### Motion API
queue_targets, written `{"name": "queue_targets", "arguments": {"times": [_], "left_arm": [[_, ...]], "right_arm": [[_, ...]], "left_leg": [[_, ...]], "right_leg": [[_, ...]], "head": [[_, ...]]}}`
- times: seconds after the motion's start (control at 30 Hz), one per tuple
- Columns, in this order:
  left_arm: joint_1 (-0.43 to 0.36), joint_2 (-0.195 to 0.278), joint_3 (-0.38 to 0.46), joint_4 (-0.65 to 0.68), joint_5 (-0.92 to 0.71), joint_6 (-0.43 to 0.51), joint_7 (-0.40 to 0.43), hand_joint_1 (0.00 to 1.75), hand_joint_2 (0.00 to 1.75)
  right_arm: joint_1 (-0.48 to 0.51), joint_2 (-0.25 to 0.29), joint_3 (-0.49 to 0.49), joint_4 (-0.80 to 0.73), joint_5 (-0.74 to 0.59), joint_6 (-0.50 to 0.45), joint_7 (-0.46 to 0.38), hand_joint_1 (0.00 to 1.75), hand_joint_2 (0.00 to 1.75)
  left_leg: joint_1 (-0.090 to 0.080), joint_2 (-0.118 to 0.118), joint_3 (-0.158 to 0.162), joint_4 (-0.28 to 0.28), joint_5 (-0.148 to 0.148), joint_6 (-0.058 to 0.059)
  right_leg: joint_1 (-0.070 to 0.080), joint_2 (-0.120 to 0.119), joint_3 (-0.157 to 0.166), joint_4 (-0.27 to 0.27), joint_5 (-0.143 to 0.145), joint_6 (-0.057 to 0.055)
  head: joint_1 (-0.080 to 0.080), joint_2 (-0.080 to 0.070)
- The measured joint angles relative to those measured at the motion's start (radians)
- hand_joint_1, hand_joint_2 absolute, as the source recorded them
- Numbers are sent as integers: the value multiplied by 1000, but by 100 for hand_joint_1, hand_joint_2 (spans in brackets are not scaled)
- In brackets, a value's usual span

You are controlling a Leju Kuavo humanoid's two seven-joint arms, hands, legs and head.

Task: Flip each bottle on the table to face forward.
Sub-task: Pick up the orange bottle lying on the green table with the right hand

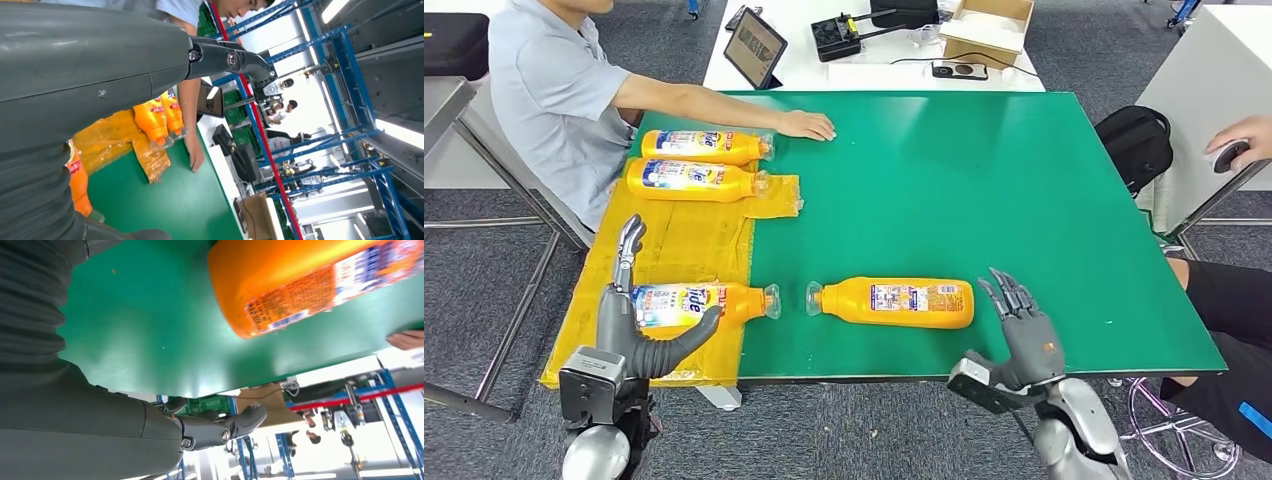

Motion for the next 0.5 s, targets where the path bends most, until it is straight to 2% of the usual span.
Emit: {"name": "queue_targets", "arguments": {"times": [0.2,0.5], "left_arm": [[-18,-14,-21,16,21,-27,0,0,175],[-56,-23,-48,55,30,-53,11,0,175]], "right_arm": [[-110,1,8,135,10,4,-33,0,175],[-261,52,100,323,6,46,-43,0,175]], "left_leg": [[0,0,0,0,0,0],[0,0,0,0,1,0]], "right_leg": [[0,0,0,1,0,0],[0,0,0,1,0,0]], "head": [[0,0],[0,0]]}}
